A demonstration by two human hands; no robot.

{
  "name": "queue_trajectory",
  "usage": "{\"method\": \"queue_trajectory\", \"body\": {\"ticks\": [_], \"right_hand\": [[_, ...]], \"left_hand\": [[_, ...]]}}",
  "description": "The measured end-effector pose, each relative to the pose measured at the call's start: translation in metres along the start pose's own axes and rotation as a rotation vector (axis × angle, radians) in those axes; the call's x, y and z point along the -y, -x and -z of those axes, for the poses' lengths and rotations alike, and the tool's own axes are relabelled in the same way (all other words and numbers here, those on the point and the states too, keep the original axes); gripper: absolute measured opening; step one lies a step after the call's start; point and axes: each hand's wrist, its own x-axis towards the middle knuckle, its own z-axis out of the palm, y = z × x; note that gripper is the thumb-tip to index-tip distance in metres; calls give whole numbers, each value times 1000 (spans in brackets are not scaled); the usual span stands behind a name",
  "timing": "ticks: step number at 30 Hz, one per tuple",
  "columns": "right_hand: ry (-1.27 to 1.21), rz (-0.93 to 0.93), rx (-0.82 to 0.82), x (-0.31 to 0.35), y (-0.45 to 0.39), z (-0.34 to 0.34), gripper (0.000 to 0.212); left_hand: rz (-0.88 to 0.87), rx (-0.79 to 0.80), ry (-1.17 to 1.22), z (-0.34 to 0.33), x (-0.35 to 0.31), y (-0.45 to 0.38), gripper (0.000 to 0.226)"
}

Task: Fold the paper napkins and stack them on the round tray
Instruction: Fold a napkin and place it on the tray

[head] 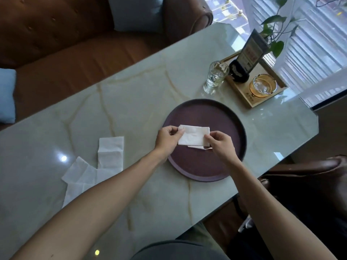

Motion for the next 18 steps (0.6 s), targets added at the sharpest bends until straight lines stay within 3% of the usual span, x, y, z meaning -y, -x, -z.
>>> {"method": "queue_trajectory", "body": {"ticks": [7,11,18], "right_hand": [[172,-109,-63,-39,-37,12,15],[245,-161,-93,-52,-49,15,20],[250,-200,-106,-63,-66,17,10]], "left_hand": [[59,47,-200,-42,27,-30,23],[91,59,-296,-55,34,-39,15],[105,1,-395,-69,35,-49,11]]}}
